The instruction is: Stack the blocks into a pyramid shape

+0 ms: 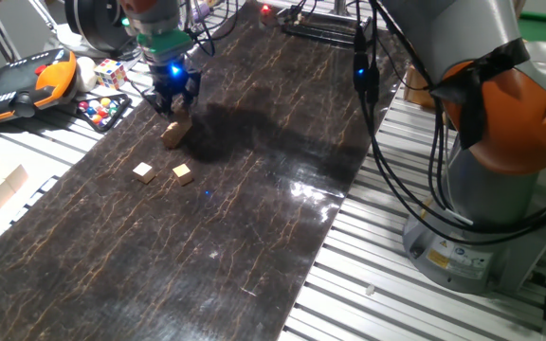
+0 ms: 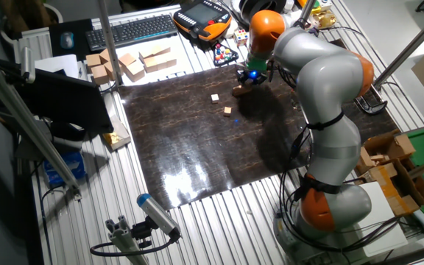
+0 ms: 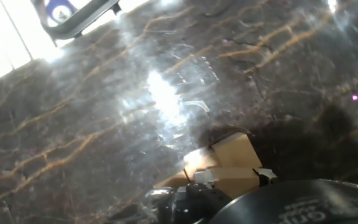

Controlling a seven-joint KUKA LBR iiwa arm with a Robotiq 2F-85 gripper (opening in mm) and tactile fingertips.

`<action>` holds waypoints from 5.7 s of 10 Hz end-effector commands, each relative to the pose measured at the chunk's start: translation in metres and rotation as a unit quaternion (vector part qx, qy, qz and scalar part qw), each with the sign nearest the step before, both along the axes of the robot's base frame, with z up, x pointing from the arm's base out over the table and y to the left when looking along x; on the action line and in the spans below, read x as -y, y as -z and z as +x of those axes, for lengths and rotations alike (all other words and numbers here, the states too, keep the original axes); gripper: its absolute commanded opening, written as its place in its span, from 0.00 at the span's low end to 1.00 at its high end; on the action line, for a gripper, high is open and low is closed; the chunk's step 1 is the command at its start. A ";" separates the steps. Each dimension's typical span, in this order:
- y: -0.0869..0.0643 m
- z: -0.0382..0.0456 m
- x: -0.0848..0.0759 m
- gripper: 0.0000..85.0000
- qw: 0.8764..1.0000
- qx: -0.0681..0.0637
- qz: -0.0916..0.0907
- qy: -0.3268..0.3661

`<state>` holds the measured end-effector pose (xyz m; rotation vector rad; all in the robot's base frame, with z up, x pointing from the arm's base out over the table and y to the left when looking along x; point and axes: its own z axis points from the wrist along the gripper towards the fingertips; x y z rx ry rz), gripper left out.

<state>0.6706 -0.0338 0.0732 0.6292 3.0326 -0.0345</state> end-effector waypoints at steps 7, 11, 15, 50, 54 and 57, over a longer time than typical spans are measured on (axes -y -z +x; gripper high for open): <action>0.003 0.0032 -0.001 0.01 0.972 -0.002 0.018 -0.234; 0.007 0.0064 -0.002 0.01 0.968 0.001 0.022 -0.249; 0.008 0.0071 -0.001 0.01 0.974 0.008 0.022 -0.225; 0.006 0.0029 0.001 0.58 0.978 0.009 -0.015 -0.210; -0.010 -0.0087 0.002 0.59 0.981 0.013 -0.019 -0.190; -0.024 -0.0249 -0.004 0.54 0.986 0.009 -0.005 -0.169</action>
